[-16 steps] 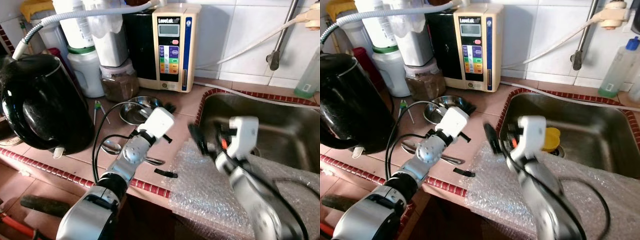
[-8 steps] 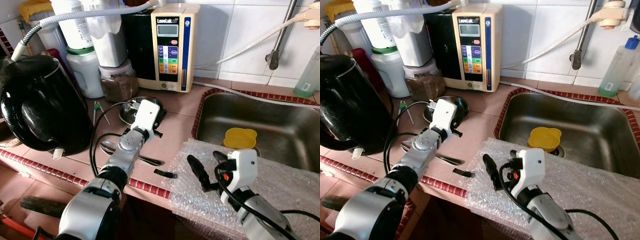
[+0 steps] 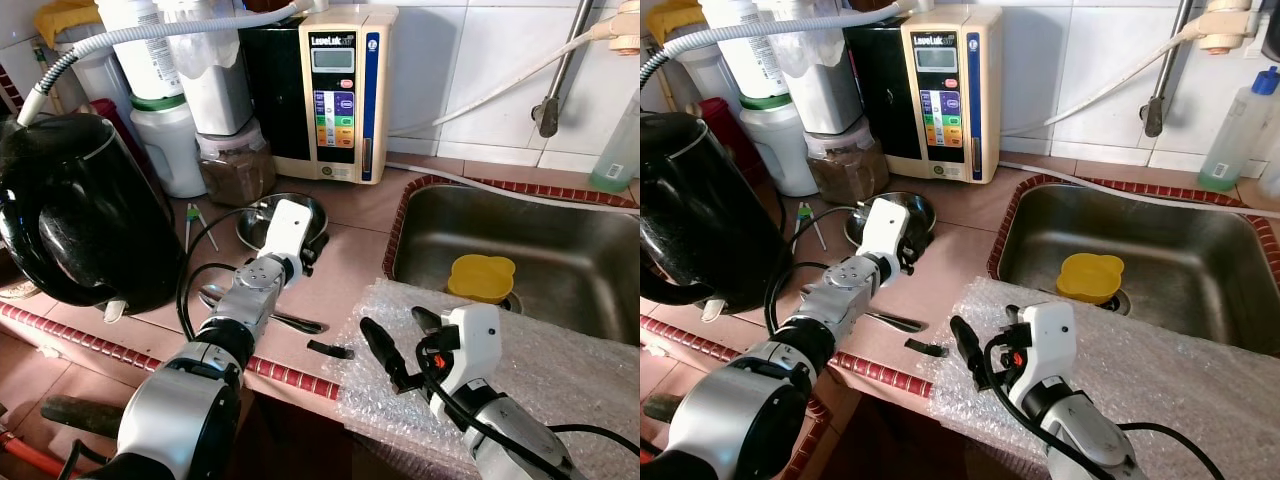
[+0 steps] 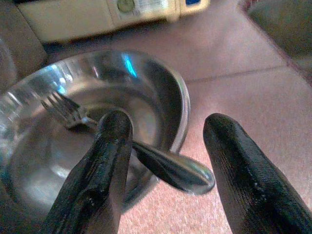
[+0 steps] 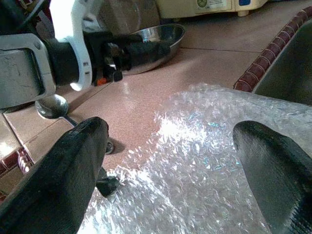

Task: Kitchen organization

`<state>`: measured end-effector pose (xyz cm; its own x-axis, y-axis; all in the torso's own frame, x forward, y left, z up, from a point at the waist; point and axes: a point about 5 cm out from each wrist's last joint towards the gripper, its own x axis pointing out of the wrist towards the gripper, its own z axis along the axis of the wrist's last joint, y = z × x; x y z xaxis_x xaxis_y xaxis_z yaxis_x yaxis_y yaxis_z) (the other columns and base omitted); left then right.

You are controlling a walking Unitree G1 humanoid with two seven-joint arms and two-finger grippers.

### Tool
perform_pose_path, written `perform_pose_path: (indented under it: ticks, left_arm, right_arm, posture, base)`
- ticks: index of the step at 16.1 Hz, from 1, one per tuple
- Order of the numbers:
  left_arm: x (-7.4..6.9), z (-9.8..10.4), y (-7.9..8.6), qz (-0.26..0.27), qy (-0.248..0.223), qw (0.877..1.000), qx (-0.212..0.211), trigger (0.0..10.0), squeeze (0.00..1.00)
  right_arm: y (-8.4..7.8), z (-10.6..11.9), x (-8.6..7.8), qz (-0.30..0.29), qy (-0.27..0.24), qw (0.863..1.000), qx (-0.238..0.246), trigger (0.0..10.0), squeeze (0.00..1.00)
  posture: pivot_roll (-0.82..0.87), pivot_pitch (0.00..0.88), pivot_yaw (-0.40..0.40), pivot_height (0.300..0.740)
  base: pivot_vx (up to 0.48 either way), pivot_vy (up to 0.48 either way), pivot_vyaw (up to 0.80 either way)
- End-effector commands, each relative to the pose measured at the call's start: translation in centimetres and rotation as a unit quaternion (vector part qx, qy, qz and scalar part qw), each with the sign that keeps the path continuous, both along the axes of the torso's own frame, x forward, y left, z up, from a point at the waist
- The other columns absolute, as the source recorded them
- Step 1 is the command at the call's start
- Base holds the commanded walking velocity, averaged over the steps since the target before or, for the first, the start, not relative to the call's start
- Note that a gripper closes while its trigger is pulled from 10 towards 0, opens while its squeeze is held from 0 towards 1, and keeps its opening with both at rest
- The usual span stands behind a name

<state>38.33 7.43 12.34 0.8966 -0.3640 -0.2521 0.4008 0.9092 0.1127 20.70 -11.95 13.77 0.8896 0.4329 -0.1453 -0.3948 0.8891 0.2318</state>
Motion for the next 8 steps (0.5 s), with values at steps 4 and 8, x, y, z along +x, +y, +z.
perform_pose_path:
  ticks: [4, 8]
  left_arm:
    - [0.50, 1.07, -0.84, -0.010, 0.013, 1.000, 0.016, 10.0, 0.00]
    - [0.40, 0.56, -0.77, -0.001, 0.052, 0.999, 0.007, 2.4, 0.00]
  right_arm:
    - [0.63, 0.64, -0.03, 0.014, -0.018, 1.000, 0.003, 10.0, 1.00]
    - [0.69, 0.73, -0.01, 0.017, -0.022, 1.000, 0.001, 10.0, 1.00]
  posture:
    - [-0.08, 0.000, 0.141, 0.740]
    - [-0.08, 0.000, 0.141, 0.740]
  base:
    - [0.000, 0.000, 0.00]
    - [0.000, 0.000, 0.00]
